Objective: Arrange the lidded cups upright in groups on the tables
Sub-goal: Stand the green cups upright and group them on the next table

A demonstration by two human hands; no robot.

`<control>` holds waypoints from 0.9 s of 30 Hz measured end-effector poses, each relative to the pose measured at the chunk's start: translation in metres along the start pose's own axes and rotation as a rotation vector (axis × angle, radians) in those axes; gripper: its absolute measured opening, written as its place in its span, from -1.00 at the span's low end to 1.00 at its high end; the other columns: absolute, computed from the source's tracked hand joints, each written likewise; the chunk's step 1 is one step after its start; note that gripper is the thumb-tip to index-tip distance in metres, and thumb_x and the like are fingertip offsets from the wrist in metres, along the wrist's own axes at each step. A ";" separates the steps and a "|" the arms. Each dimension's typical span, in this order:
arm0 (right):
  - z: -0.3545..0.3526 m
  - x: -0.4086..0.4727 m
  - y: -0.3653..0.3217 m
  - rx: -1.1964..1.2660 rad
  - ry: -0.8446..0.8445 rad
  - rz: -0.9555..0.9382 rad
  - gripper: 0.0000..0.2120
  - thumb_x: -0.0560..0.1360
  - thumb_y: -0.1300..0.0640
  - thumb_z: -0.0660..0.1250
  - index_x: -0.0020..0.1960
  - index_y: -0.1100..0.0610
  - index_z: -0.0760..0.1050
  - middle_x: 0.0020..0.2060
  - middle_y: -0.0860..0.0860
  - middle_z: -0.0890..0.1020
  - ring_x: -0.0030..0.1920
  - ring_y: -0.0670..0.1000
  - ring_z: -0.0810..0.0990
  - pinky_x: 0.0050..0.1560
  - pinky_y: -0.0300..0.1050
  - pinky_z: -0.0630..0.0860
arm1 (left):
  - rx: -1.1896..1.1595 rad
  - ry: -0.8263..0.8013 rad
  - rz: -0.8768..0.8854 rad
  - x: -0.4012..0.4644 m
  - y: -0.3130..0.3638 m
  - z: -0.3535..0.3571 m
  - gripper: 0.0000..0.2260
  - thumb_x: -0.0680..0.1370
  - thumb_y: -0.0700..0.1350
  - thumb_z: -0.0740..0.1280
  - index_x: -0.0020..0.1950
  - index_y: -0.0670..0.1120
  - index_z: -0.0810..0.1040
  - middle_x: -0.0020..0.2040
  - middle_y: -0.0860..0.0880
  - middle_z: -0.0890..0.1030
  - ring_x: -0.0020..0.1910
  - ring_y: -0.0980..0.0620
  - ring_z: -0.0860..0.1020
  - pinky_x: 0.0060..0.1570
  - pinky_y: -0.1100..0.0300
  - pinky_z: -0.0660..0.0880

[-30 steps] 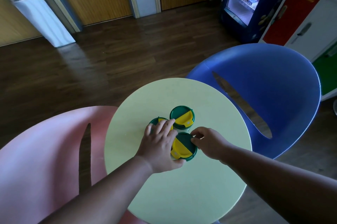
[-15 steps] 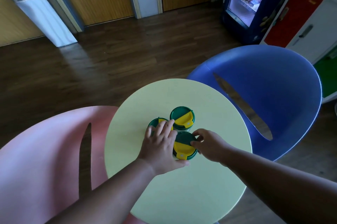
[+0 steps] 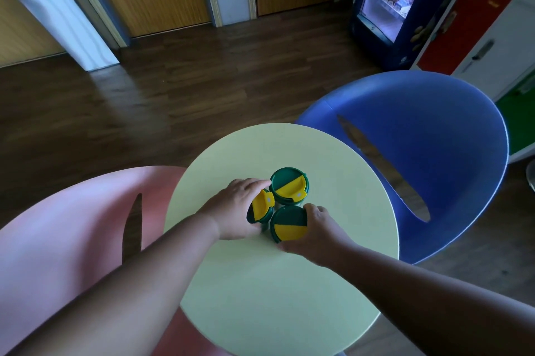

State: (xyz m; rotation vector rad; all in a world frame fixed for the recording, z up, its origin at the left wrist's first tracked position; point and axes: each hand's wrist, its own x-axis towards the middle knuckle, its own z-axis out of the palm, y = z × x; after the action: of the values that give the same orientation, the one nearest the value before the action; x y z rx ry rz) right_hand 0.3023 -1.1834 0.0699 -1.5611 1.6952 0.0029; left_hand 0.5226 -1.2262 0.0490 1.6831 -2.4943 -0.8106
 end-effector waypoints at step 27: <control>-0.006 -0.003 0.009 -0.037 -0.018 -0.114 -0.23 0.29 -0.15 0.52 0.40 0.03 0.29 0.12 -0.05 0.46 0.03 0.00 0.51 -0.07 -0.03 0.62 | 0.021 0.162 -0.425 -0.005 0.004 -0.006 -0.68 0.58 0.22 0.22 0.10 -0.01 0.37 -0.14 -0.01 0.53 -0.18 -0.10 0.53 -0.31 0.12 0.39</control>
State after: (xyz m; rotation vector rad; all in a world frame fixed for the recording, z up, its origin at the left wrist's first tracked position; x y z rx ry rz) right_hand 0.2914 -1.1822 0.0708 -1.6787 1.5985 -0.0102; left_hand 0.5230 -1.2232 0.0576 2.2254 -2.0761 -0.6360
